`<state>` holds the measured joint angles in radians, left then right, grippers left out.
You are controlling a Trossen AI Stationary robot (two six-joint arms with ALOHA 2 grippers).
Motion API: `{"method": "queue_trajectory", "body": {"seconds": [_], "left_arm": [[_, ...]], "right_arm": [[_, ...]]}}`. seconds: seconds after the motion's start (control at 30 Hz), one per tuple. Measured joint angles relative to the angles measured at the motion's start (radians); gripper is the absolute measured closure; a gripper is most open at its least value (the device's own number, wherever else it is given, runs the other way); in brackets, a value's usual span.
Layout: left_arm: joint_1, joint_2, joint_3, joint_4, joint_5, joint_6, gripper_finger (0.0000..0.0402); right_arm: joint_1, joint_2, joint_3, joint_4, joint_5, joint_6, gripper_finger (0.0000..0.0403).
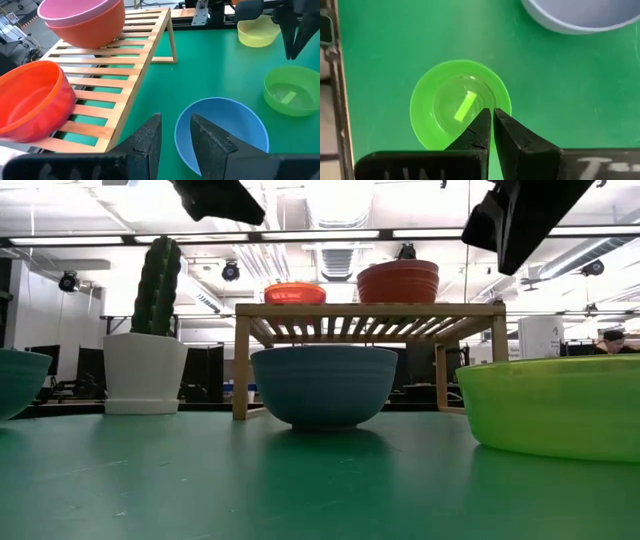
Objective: Place and stack bowls onto a shelf
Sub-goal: Stack the blue bowl on top of the pink bowl on the shelf
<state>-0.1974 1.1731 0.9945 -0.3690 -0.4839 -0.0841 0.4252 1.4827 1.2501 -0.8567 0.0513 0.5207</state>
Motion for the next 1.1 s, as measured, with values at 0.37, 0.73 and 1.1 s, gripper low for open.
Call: {"method": "queue_trajectory", "body": {"seconds": [0.37, 0.73, 1.1], "left_arm": [[-0.003, -0.015, -0.002, -0.047, 0.000, -0.013, 0.0316], [-0.031, 0.001, -0.020, -0.059, 0.000, -0.031, 0.0316], [-0.083, -0.053, -0.129, -0.053, -0.122, -0.064, 0.0316]], "right_arm": [[-0.006, 0.139, 0.145, -0.063, 0.073, -0.159, 0.0312], [-0.113, 0.298, 0.223, 0.064, 0.199, -0.463, 0.0245], [-0.186, 0.407, 0.268, 0.116, 0.045, -0.582, 0.0297]]}}
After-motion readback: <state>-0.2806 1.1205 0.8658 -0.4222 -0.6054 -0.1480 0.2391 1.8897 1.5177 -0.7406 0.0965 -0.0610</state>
